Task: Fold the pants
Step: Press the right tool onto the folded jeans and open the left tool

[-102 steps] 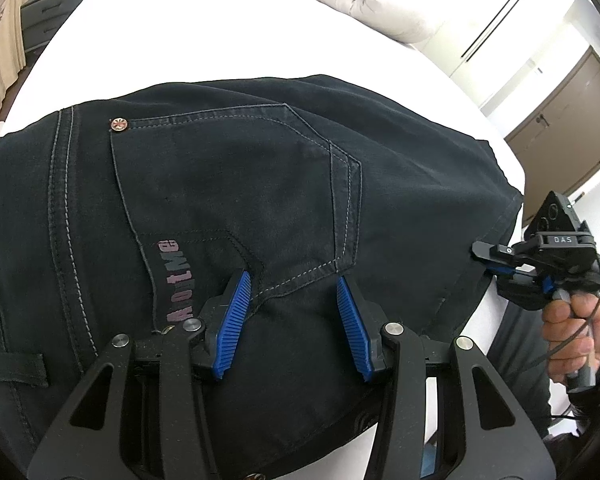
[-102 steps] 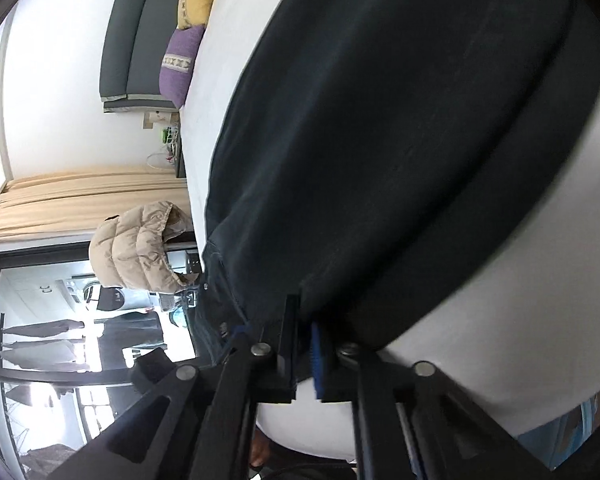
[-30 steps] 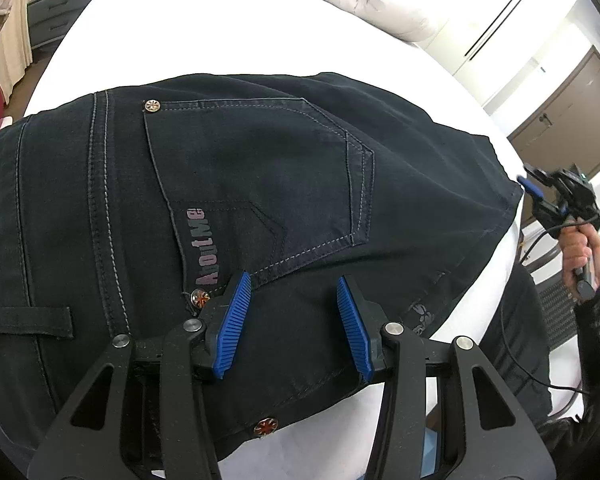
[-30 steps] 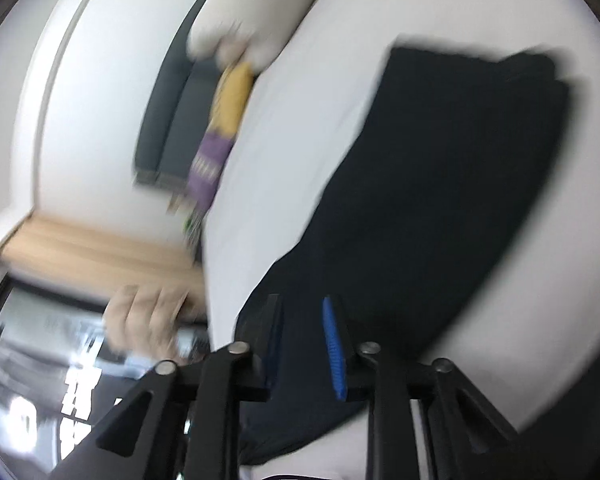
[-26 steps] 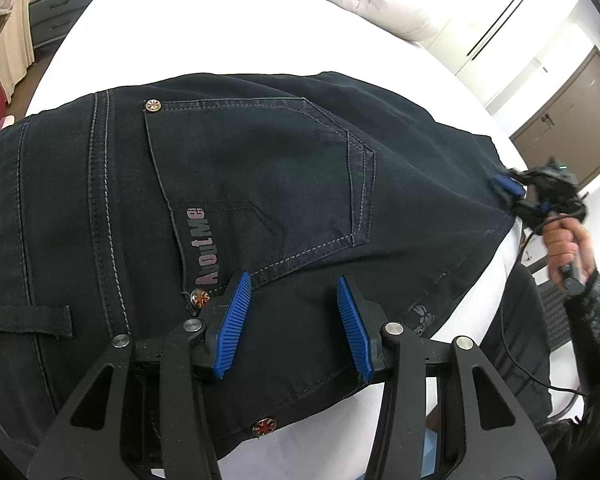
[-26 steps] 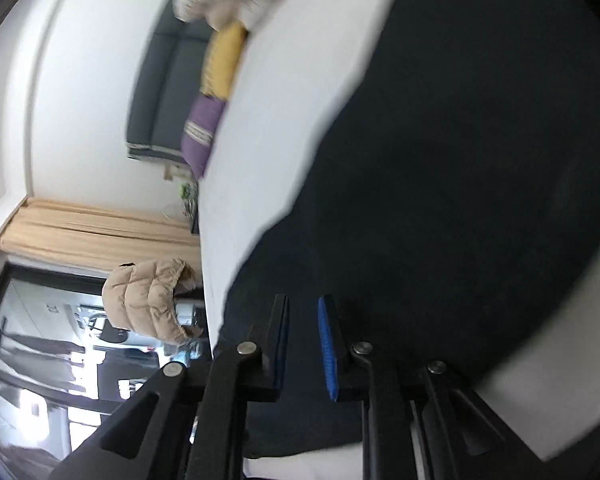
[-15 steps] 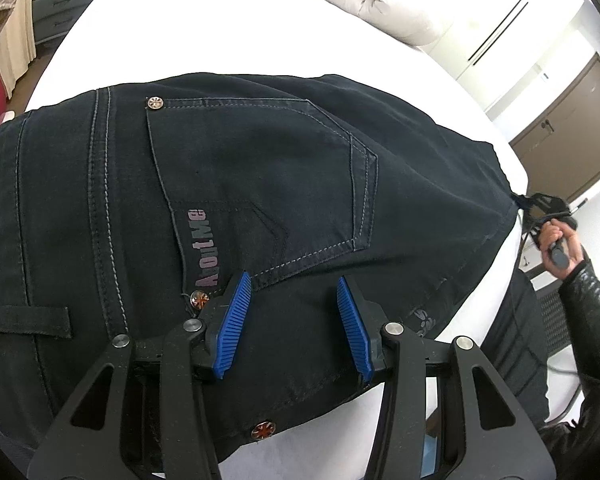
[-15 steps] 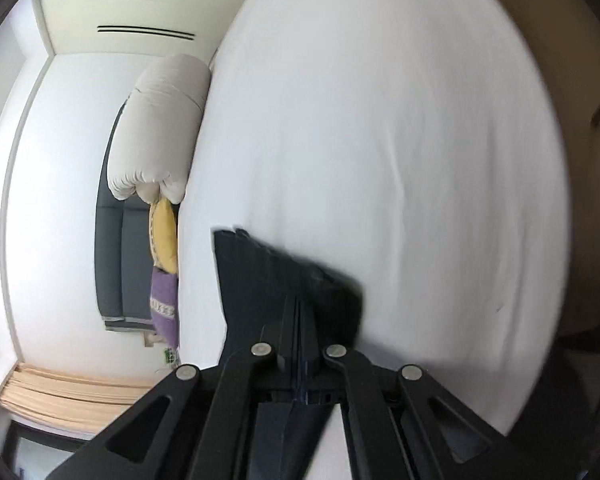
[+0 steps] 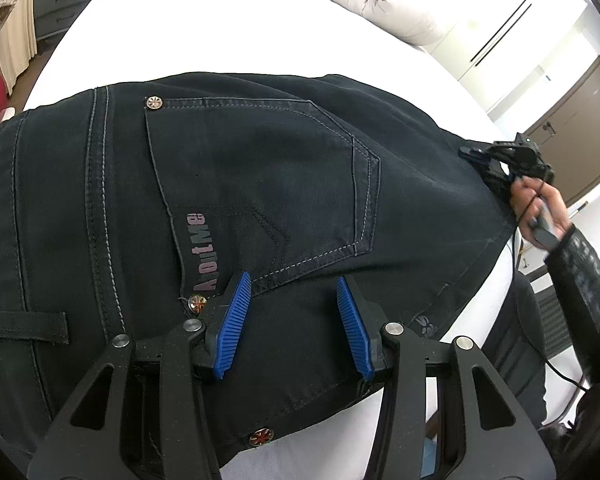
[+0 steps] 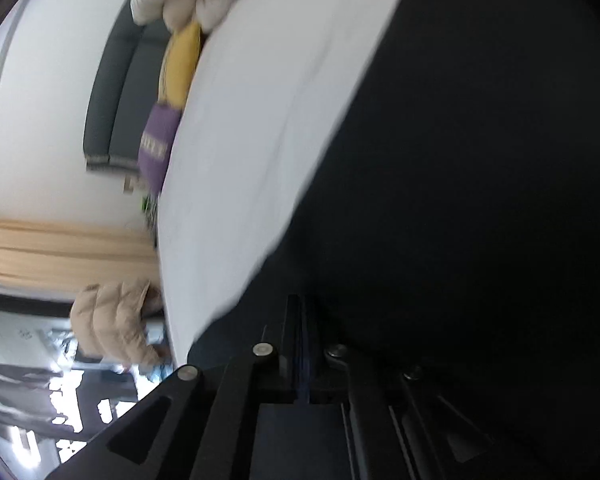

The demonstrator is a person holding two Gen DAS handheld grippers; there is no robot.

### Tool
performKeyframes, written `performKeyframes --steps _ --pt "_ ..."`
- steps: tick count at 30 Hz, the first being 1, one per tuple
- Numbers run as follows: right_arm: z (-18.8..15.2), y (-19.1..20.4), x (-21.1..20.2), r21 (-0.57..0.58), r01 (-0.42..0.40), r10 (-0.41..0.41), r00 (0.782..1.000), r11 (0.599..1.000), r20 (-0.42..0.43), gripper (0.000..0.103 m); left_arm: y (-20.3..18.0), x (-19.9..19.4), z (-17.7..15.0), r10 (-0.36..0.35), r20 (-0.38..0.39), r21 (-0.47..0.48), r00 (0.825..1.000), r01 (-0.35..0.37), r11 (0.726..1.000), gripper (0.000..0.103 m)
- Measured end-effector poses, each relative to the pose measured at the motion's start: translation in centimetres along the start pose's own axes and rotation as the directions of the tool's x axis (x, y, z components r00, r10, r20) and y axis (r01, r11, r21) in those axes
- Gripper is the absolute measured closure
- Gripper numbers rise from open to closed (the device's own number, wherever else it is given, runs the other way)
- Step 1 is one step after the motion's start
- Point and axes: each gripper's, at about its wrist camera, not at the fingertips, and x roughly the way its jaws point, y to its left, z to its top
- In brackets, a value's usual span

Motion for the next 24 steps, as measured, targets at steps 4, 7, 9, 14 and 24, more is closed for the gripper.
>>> performKeyframes --steps 4,7,9,14,24 --pt "5.3 -3.2 -4.2 0.140 0.048 -0.079 0.971 0.989 0.226 0.103 0.2 0.0 0.1 -0.007 0.003 -0.004 1.000 0.007 1.000 0.059" --pt "6.9 -3.7 -8.9 0.226 0.093 -0.171 0.919 0.970 0.356 0.097 0.3 -0.1 -0.2 -0.009 0.014 -0.008 1.000 0.009 1.000 0.059" --pt "5.6 -1.4 -10.6 0.128 0.083 -0.125 0.922 0.988 0.367 0.097 0.5 -0.2 -0.4 -0.008 0.023 -0.008 1.000 0.008 1.000 0.059" --pt "-4.2 4.9 -5.5 -0.140 -0.122 0.127 0.991 0.983 0.030 0.098 0.3 -0.6 -0.7 0.013 0.033 -0.011 0.999 -0.013 1.000 0.059" --pt "-15.3 5.8 3.6 -0.169 -0.121 0.082 0.971 0.978 -0.225 0.103 -7.5 -2.5 3.2 -0.069 0.125 0.110 0.990 0.055 0.992 0.060"
